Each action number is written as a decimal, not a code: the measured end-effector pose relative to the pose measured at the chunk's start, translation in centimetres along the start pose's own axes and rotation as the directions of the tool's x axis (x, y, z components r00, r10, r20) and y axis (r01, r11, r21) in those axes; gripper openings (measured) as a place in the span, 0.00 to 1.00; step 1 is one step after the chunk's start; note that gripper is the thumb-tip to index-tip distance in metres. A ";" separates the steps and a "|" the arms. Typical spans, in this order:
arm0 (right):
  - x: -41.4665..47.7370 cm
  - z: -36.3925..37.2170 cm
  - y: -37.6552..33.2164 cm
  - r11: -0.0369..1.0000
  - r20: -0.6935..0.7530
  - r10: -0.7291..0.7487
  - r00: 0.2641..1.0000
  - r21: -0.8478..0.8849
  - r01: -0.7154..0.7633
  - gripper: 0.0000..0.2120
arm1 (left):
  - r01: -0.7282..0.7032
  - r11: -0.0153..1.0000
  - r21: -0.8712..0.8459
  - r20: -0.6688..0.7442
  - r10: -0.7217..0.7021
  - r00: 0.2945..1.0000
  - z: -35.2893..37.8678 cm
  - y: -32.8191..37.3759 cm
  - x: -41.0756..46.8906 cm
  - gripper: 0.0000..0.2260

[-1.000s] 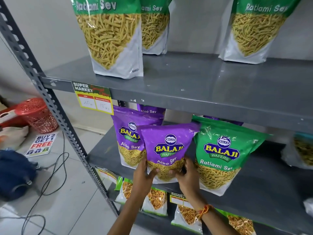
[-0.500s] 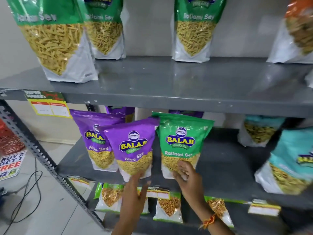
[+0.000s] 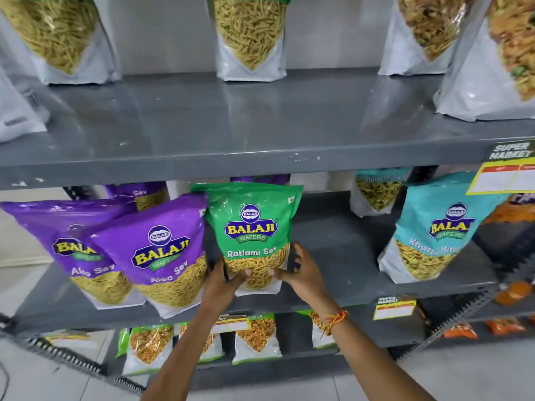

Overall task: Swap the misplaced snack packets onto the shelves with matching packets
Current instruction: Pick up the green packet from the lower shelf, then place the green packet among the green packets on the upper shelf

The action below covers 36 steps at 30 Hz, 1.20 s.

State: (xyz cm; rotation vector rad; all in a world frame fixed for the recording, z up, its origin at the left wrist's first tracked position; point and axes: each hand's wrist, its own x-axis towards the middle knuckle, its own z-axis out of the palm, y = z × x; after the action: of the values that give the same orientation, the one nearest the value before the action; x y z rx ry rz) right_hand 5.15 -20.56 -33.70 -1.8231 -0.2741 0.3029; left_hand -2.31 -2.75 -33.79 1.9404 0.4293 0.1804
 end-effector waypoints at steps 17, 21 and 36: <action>-8.0 -6.3 0.6 0.969 -0.220 -0.056 0.974 0.221 0.106 0.20 | -0.064 0.996 -0.062 0.019 0.065 0.998 5.4 4.2 -6.6 0.17; -12.3 -9.0 -1.6 0.961 -0.250 -0.135 0.959 0.203 0.188 0.20 | -0.115 0.992 -0.053 -0.021 0.114 0.993 6.0 6.5 -10.7 0.14; -15.7 -12.0 -21.2 0.726 -0.217 -0.611 0.761 0.229 0.648 0.23 | -0.446 0.895 0.033 -0.346 0.429 0.835 -4.4 24.4 -17.6 0.09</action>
State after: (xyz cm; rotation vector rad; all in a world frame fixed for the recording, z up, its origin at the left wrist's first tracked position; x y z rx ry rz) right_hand -6.07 -31.14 -9.15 -1.3461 -0.7064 -0.2509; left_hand -14.75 -14.06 -8.49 1.9356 0.1931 0.8350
